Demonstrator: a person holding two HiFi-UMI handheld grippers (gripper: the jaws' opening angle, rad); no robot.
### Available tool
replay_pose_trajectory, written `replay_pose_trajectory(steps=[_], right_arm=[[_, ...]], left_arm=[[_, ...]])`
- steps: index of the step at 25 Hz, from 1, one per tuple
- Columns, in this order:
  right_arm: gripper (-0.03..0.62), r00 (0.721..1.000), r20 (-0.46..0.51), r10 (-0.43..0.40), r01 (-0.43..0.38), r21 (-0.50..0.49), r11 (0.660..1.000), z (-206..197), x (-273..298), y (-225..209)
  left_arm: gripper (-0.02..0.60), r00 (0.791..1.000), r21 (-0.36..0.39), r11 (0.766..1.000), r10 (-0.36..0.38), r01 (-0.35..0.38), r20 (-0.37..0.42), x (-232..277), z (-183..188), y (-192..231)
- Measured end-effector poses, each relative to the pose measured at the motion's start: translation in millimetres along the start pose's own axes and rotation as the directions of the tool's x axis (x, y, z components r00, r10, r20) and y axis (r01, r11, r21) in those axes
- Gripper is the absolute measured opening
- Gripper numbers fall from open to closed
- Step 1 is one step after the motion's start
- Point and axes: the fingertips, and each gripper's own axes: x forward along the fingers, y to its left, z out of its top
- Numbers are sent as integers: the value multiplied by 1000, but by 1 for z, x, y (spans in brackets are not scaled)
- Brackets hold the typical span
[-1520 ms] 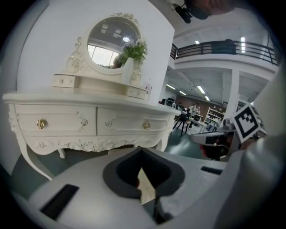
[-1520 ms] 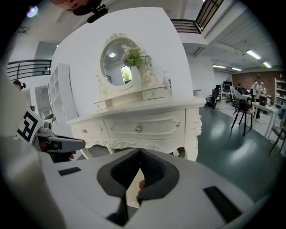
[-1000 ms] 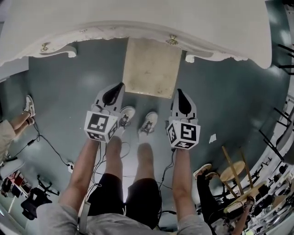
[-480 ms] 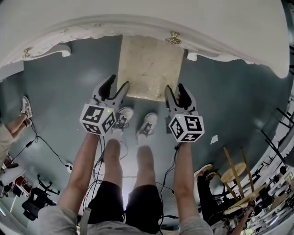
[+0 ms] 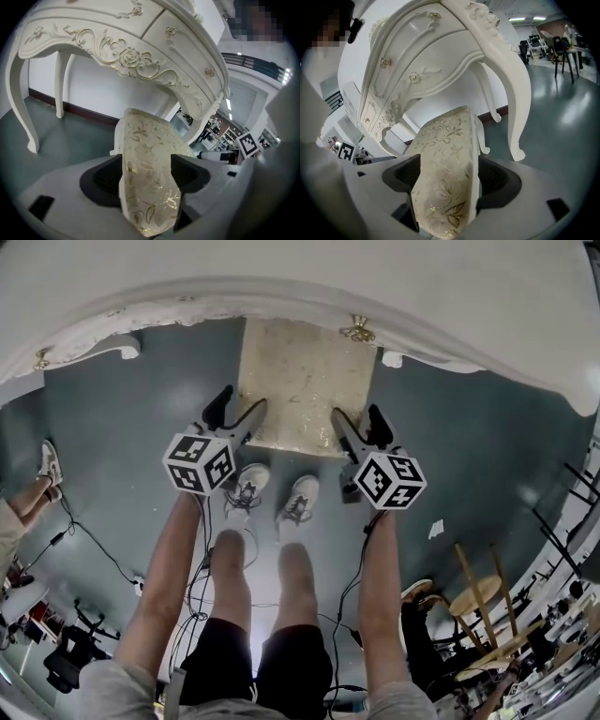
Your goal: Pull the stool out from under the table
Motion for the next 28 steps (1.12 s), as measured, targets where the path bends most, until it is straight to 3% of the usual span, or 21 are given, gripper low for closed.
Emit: replay_pose_trajectory(steps=[9, 14, 25, 28], right_arm=[[382, 997, -66, 45, -43, 33, 999, -14, 22, -8], [382, 997, -62, 48, -47, 23, 999, -16, 27, -8], [382, 998, -29, 64, -64, 25, 998, -16, 27, -8], [382, 997, -29, 69, -68, 26, 997, -15, 27, -8]], left_arm=[[305, 998, -53, 998, -37, 34, -51, 23, -15, 13], [308, 997, -66, 996, -69, 66, -31, 25, -16, 13], [313, 999, -59, 997, -41, 40, -13, 25, -16, 15], [351, 999, -104, 994, -42, 41, -6, 25, -17, 19]])
